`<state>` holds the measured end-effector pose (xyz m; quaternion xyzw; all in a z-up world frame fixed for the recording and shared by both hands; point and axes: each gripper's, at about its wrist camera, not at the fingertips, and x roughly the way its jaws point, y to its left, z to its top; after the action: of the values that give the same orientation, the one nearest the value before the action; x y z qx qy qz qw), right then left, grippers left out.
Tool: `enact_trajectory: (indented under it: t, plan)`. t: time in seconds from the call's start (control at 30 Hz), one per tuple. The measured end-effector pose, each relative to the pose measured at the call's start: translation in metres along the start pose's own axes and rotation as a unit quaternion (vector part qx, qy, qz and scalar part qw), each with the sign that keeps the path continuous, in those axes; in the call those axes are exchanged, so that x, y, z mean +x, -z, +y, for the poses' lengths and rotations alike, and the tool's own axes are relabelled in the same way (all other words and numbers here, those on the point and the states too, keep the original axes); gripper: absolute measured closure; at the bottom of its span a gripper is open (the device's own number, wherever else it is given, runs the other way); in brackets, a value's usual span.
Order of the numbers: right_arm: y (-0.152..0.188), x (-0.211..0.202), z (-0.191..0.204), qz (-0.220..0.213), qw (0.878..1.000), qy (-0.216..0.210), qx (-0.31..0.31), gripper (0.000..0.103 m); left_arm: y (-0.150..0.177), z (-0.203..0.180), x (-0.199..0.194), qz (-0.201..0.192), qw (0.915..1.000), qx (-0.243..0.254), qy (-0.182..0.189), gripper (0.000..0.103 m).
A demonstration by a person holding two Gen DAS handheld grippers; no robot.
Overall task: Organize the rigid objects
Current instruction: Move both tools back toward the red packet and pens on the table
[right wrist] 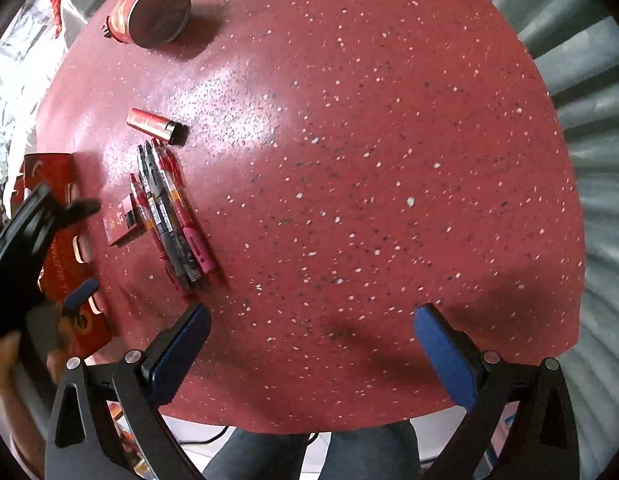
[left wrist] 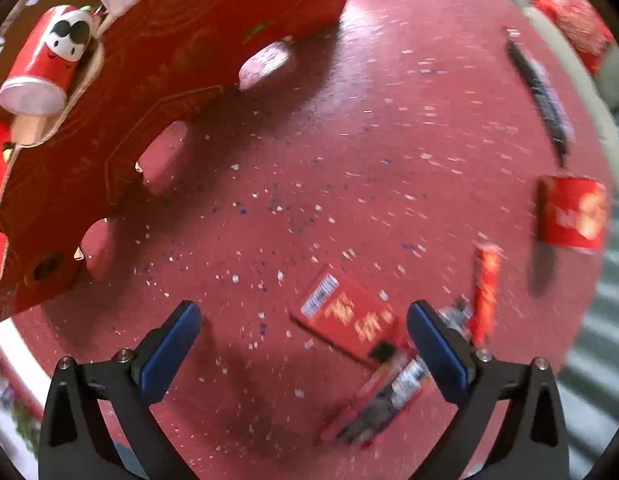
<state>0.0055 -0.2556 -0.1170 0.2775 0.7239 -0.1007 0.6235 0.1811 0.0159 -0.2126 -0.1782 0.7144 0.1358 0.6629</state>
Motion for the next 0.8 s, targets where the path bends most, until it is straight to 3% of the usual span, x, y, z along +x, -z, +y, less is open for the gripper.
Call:
enact_trajectory:
  t: [0.13, 0.33, 0.43, 0.8]
  plan:
    - [-0.007, -0.009, -0.008, -0.003, 1.0, 0.001, -0.025, 0.001, 0.002, 0.004, 0.016, 0.014, 0.9994, -0.03, -0.01, 0.0]
    - [-0.019, -0.019, 0.009, -0.015, 0.995, 0.02, -0.099, 0.001, 0.02, 0.016, 0.009, -0.031, 0.9949, 0.071, -0.064, 0.0]
    - [-0.029, -0.021, 0.032, -0.028, 0.986, 0.037, -0.161, 0.001, 0.027, 0.031, 0.004, -0.033, 0.9979, 0.045, -0.032, 0.0]
    - [-0.112, 0.01, 0.13, -0.052, 0.946, 0.06, -0.315, 0.001, 0.068, 0.027, 0.018, -0.075, 0.996, 0.033, -0.035, 0.0]
